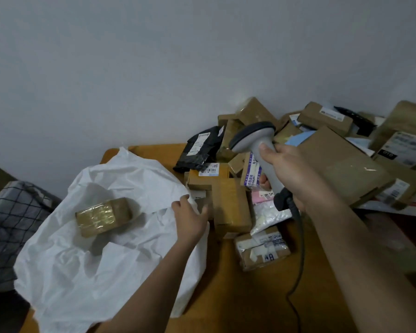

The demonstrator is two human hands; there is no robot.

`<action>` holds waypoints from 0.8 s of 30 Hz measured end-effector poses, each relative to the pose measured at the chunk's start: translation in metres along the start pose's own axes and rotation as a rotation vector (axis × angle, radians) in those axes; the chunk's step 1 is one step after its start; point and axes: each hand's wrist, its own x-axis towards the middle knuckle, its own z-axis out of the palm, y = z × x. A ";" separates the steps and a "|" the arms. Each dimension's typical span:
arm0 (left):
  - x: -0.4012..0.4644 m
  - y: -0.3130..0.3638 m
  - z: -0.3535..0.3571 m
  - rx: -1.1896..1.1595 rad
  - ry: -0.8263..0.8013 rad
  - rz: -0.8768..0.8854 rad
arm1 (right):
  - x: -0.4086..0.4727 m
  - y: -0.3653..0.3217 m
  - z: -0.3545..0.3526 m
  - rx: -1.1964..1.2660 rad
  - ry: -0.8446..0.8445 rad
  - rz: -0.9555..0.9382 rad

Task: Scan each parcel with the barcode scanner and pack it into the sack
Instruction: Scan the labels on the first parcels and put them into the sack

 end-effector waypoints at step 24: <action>0.006 0.046 -0.024 -0.167 -0.264 -0.205 | -0.005 0.006 -0.038 0.002 0.070 -0.019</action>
